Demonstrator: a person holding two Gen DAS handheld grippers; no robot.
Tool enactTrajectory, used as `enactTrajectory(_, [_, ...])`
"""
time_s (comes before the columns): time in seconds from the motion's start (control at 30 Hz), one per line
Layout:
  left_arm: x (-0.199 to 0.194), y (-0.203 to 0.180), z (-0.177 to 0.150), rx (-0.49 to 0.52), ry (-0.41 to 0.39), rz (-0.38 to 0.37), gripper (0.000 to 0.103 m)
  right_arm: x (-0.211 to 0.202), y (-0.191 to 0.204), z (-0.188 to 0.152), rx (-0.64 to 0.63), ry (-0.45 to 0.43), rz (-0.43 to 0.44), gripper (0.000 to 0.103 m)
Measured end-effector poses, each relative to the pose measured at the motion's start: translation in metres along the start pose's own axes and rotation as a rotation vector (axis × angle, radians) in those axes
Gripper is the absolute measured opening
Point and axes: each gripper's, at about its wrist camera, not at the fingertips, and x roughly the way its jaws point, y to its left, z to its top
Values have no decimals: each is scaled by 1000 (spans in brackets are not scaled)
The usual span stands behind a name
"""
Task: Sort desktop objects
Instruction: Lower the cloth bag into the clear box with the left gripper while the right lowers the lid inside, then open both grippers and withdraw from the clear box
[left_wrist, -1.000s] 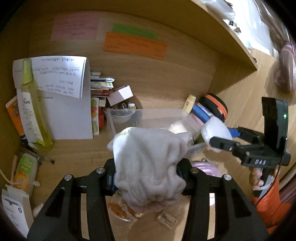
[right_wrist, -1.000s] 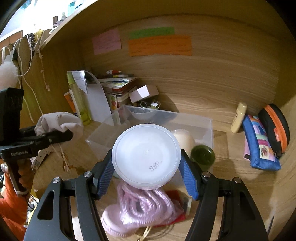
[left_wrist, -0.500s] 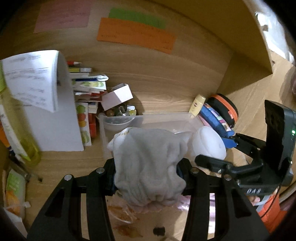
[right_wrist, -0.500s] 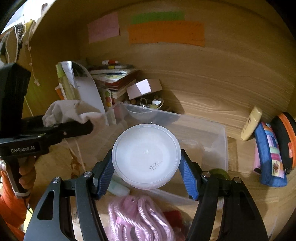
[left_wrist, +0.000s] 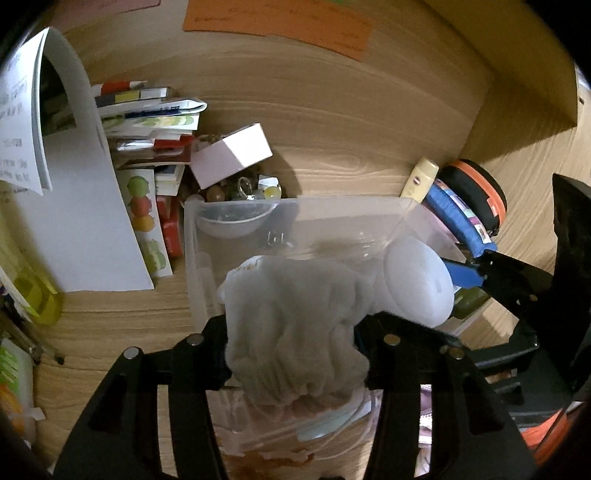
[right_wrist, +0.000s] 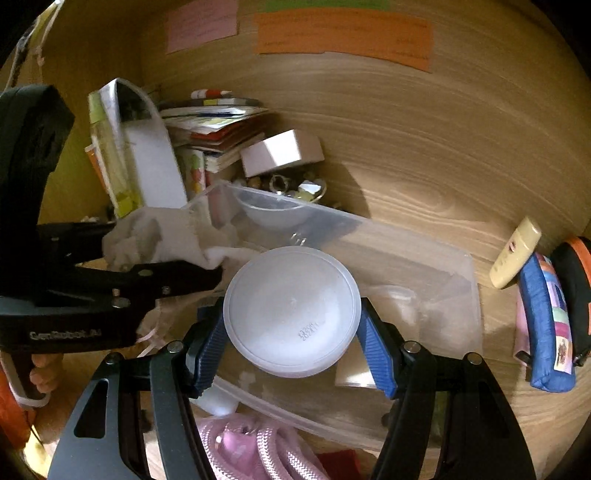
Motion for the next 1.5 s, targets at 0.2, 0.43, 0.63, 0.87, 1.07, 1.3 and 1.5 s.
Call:
enactTrajectory(0.2, [1, -6, -3, 26, -1, 13, 58, 2, 9, -4, -57, 6, -32, 63])
enactTrajectory(0.43, [1, -12, -4, 44, -13, 24, 65, 1, 8, -4, -56, -2, -41, 63])
enactTrajectory(0.63, [-12, -7, -3, 17, -65, 23, 74, -2, 7, -3, -48, -15, -31, 64])
enactTrajectory(0.87, [-36, -2, -6, 1, -188, 24, 88, -20, 8, -3, -48, -86, -42, 70])
enactTrajectory(1.07, [-62, -8, -13, 55, -284, 62, 96, -43, 10, -4, -43, -157, -98, 77])
enactTrajectory(1.3, [-88, -17, -32, 102, -321, 192, 101, -61, 16, -16, -33, -158, -151, 79])
enactTrajectory(1.5, [-101, -7, -49, 74, -284, 200, 101, -83, 15, -33, 3, -148, -138, 80])
